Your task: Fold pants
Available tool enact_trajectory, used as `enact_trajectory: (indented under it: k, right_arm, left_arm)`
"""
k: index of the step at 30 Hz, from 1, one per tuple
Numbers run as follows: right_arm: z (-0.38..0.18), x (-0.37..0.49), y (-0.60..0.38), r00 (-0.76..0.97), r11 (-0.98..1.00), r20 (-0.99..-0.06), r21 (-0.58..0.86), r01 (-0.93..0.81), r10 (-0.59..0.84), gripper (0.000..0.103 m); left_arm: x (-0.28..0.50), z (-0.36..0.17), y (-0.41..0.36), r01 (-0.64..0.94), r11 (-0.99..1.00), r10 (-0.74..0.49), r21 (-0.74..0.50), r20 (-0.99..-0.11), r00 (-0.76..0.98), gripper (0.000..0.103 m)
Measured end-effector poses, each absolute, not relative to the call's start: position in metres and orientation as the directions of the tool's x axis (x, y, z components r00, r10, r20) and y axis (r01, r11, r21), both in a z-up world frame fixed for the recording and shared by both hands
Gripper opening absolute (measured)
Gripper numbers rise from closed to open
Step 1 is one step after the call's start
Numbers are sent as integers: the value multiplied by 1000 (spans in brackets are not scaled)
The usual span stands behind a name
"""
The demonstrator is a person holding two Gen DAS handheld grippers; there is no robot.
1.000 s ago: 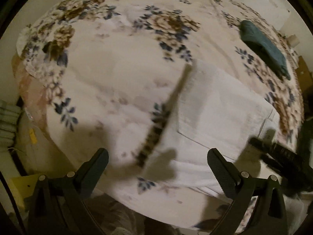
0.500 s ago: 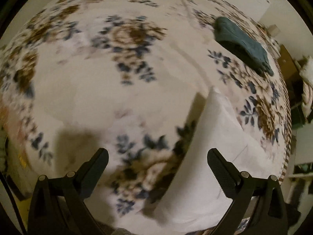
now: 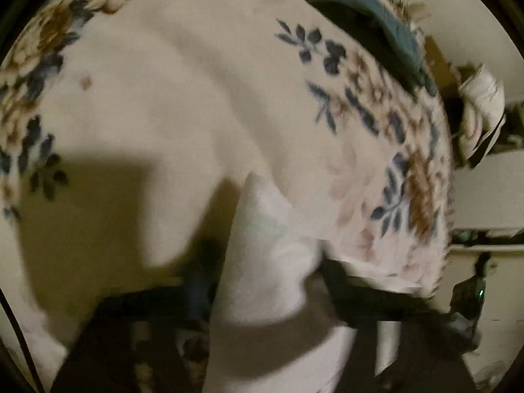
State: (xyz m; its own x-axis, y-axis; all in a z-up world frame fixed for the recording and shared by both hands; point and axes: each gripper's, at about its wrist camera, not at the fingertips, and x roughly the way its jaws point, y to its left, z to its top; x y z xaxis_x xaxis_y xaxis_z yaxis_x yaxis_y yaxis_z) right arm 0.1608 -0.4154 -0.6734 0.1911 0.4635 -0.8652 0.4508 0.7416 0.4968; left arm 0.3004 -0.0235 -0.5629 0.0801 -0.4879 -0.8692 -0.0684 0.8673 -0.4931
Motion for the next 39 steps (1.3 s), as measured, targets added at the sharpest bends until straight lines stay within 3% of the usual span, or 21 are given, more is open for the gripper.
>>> enact_trajectory:
  k: [1,3,7,9,11,12,13,14,15,16,17,18,19,23,24,27,28,32,36,38,39]
  right_arm:
    - [-663,167,-405,167,821,-908,419,387,384,26]
    - [-644,166,-397,207,861,-922,382,336,328,17]
    - [-608,180,-396,336,863,-904,377,336,264,10]
    - [-618,196,-401,299,879,-932,311,362,207,7]
    - [-636,199,-421,232,856,-949,298,422,215,7]
    - [-651,201,-428,176,824,-938,346,448,298,7]
    - [-658,198,-433,146,796,-924,378,473,353,7]
    - [-660,192,-438,134,768,-908,408,493,396,8]
    - [-653,181,-442,149,756,-897,431,493,415,12]
    - [-650,174,-444,156,757,-898,432,491,412,35]
    - [-644,160,-446,165,751,-895,438,495,414,52]
    - [-644,147,-447,168,741,-891,445,503,421,82]
    - [-648,133,-446,169,722,-883,458,518,438,88]
    - [-697,86,-433,102,594,-806,509,623,583,88]
    - [-707,81,-427,112,557,-776,538,633,621,86]
    - [-699,72,-416,188,549,-788,557,623,586,33]
    - [-688,67,-417,208,552,-797,554,623,567,22]
    - [-651,34,-429,266,546,-810,557,625,522,15]
    - [-664,12,-433,140,616,-866,446,649,480,11]
    - [-681,6,-439,107,570,-829,465,677,549,12]
    - [-688,1,-441,167,462,-758,539,704,630,14]
  left_arm:
    - [301,-562,-15,-108,838,-526,-534,-845,98,31]
    - [301,-566,-3,-156,806,-560,-570,-821,107,27]
    - [301,-589,16,-292,722,-622,-627,-773,122,25]
    - [302,-599,25,-356,673,-650,-649,-748,133,25]
    - [300,-601,29,-391,633,-679,-668,-722,133,29]
    - [300,-598,30,-394,628,-687,-671,-716,125,29]
    - [298,-594,30,-394,617,-700,-681,-704,120,35]
    - [296,-587,30,-389,622,-699,-680,-705,115,48]
    - [292,-576,31,-369,644,-682,-670,-722,121,58]
    - [285,-559,30,-325,689,-641,-648,-754,143,84]
    - [280,-548,28,-291,719,-614,-631,-773,161,100]
    - [273,-538,26,-254,747,-587,-615,-789,181,100]
    - [264,-528,23,-218,771,-567,-598,-801,193,100]
    - [230,-529,15,-169,817,-532,-551,-834,148,100]
    - [223,-534,16,-165,823,-528,-543,-840,129,100]
    - [204,-551,11,-191,829,-524,-525,-849,63,100]
    - [199,-554,13,-199,828,-524,-524,-850,56,100]
    - [182,-550,15,-189,821,-541,-539,-840,51,100]
    - [182,-553,4,-159,830,-538,-535,-843,27,100]
    - [181,-553,0,-145,833,-539,-534,-842,6,100]
    - [181,-554,-3,-144,831,-543,-538,-839,0,100]
